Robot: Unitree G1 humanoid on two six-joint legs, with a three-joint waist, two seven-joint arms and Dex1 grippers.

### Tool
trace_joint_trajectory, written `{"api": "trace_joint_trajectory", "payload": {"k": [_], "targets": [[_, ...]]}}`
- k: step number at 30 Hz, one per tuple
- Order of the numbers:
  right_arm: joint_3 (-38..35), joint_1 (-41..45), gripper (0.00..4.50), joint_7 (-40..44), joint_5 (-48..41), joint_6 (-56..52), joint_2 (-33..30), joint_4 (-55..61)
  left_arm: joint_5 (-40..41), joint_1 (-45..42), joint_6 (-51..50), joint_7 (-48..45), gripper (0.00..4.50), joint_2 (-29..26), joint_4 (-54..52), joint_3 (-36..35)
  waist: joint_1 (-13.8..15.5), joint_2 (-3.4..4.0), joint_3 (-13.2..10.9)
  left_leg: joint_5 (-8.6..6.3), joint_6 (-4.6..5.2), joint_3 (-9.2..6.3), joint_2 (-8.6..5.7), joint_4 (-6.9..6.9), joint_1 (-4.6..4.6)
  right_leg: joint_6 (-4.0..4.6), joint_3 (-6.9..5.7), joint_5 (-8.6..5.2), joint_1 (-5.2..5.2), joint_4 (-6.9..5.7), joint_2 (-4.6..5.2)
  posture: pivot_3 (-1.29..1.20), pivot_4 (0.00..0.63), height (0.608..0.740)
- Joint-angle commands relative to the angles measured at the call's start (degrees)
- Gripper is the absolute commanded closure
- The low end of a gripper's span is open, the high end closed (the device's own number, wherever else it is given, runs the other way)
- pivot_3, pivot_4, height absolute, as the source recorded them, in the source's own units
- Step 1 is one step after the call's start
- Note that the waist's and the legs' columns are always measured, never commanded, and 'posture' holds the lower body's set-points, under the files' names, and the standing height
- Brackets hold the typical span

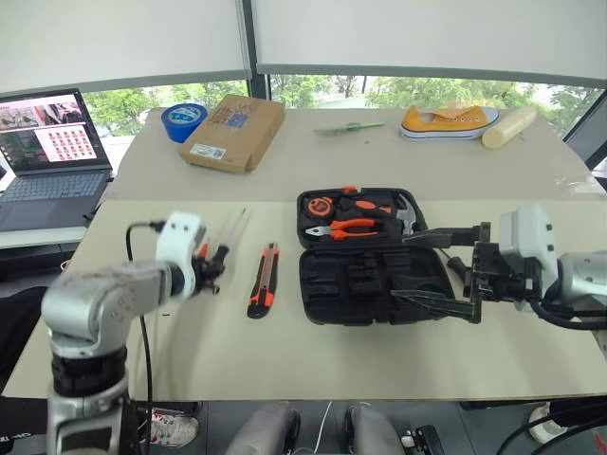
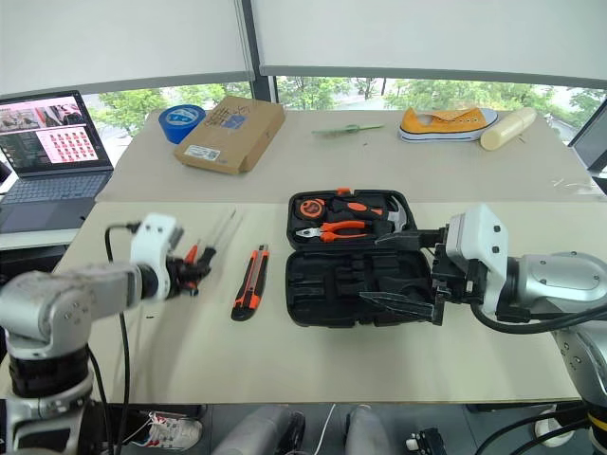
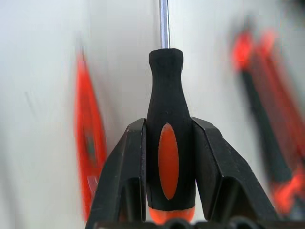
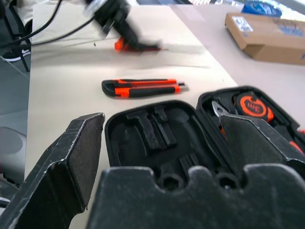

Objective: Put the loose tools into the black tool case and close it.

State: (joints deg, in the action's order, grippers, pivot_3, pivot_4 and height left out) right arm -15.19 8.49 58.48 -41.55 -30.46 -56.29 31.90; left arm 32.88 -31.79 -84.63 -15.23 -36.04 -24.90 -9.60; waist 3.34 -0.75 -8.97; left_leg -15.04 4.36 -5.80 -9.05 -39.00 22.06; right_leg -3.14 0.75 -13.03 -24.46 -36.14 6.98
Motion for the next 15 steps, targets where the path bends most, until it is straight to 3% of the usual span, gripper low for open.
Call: {"api": "trace_joint_trajectory", "payload": {"k": [1,6,10,15], "targets": [[-1.7,-0.4,0.00,-0.7,0.8,0.2,-0.4,0.1,-1.7,-5.1,17.4,-16.4,3.64,-8.2,1.2,9.5,-0.4,0.00,0.0,0.00,0.00,0.00,-0.02,0.01,0.01,0.00,0.00,0.00,-0.01,0.01,0.01,0.00,0.150,0.735],[-1.9,-2.1,0.00,-0.7,4.6,1.9,0.0,-4.1,-14.7,-13.8,46.2,-41.7,3.64,-14.3,11.4,29.1,-0.9,-0.01,0.0,0.00,0.02,0.00,-0.05,0.04,-0.01,0.01,-0.03,0.01,0.06,0.12,0.11,0.00,0.150,0.735],[-3.8,-5.1,0.00,0.1,8.5,5.0,0.1,-8.3,-20.7,-20.4,53.0,-47.2,3.64,-7.6,20.2,37.6,-0.8,-0.02,0.0,-0.01,0.08,-0.01,-0.07,0.03,0.01,0.00,-0.04,0.01,0.12,0.20,0.13,0.00,0.150,0.735],[-6.8,-8.0,0.00,-0.2,9.8,5.8,0.1,-9.4,-26.9,-26.3,51.6,-46.1,3.64,3.9,30.5,43.1,-0.9,-0.06,0.0,0.28,0.70,-0.03,-0.07,-0.09,0.24,-0.03,-0.05,0.03,-0.07,0.12,0.04,0.00,0.150,0.735]]}}
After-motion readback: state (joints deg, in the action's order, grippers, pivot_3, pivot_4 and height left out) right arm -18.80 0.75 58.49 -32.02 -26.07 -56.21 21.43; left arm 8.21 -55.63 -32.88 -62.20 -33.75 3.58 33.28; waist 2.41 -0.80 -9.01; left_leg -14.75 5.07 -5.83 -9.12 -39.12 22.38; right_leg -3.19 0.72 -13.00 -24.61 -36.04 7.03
